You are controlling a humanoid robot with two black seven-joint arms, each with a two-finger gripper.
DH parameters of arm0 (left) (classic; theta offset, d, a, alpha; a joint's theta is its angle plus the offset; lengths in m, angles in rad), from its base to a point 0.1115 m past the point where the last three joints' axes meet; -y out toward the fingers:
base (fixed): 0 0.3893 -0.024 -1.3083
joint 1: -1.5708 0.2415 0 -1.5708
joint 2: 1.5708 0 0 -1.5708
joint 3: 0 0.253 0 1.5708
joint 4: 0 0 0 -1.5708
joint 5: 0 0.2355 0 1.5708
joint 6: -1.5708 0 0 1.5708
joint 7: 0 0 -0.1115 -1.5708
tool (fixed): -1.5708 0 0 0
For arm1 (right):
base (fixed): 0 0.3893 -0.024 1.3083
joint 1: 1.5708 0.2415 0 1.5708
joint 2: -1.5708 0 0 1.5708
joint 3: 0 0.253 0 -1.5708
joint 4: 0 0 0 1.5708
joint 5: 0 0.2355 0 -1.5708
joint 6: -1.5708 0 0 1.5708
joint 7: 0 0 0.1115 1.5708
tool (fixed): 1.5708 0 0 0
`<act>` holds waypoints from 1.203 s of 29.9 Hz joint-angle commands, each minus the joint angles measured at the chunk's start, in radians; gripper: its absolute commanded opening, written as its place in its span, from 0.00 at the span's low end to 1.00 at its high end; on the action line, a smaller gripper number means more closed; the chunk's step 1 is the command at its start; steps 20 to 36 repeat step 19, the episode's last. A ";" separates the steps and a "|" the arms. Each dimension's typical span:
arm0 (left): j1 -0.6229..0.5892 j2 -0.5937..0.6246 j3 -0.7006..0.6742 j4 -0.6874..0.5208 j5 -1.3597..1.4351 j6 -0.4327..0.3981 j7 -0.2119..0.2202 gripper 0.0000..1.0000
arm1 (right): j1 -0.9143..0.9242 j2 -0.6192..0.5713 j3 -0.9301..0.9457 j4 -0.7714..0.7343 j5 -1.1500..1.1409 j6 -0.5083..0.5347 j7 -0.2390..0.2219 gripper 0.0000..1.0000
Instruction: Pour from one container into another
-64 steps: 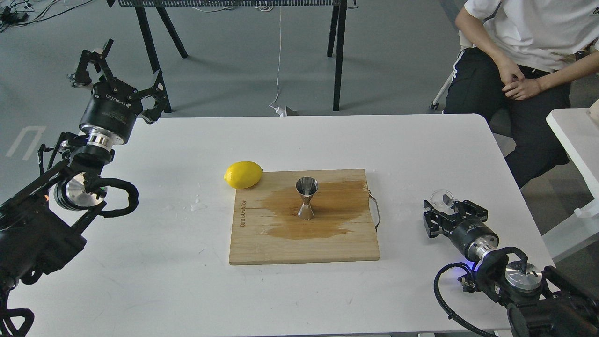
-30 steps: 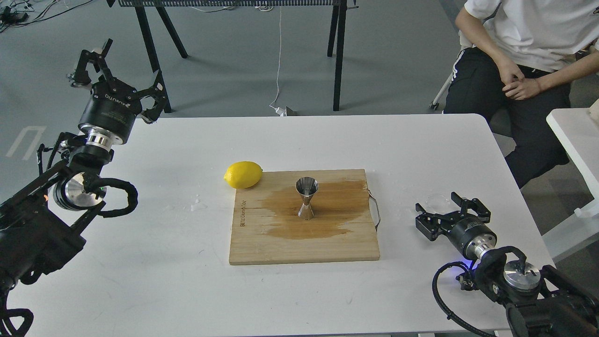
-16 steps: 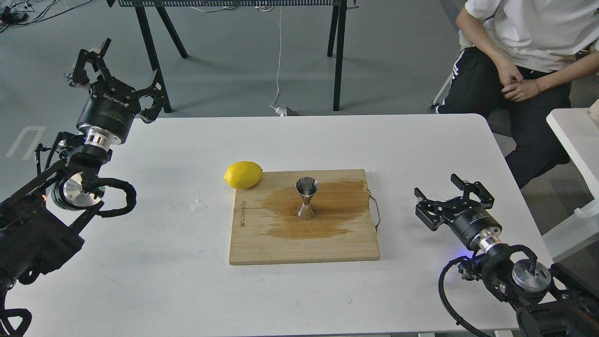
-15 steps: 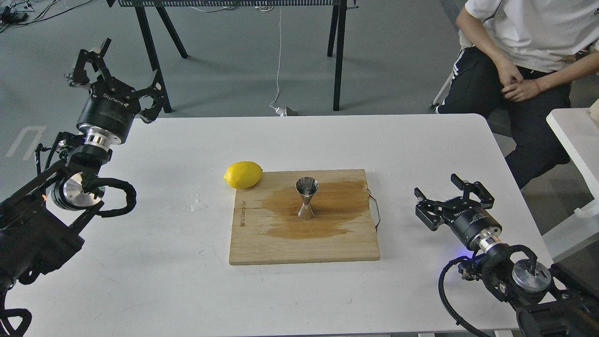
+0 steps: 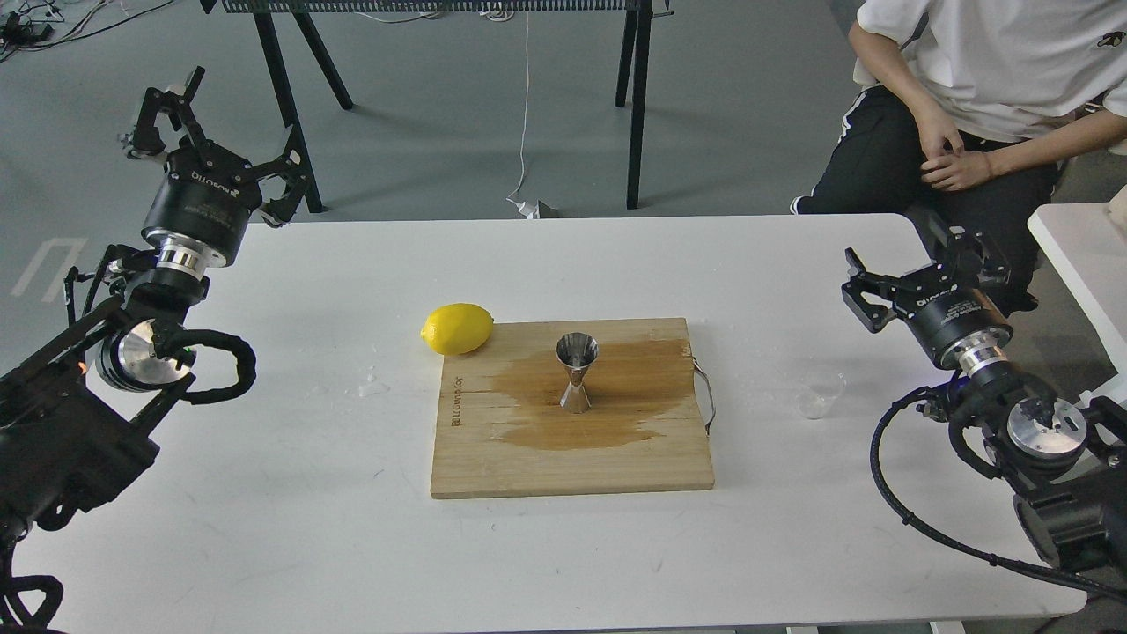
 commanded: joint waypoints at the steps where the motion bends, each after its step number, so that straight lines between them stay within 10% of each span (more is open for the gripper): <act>1: 0.000 0.000 -0.002 0.043 -0.006 -0.016 0.000 1.00 | 0.071 0.011 -0.012 -0.009 -0.076 0.000 0.025 1.00; 36: 0.006 -0.008 -0.002 0.067 -0.012 -0.053 0.005 1.00 | 0.223 0.113 -0.008 -0.150 -0.087 0.000 0.028 1.00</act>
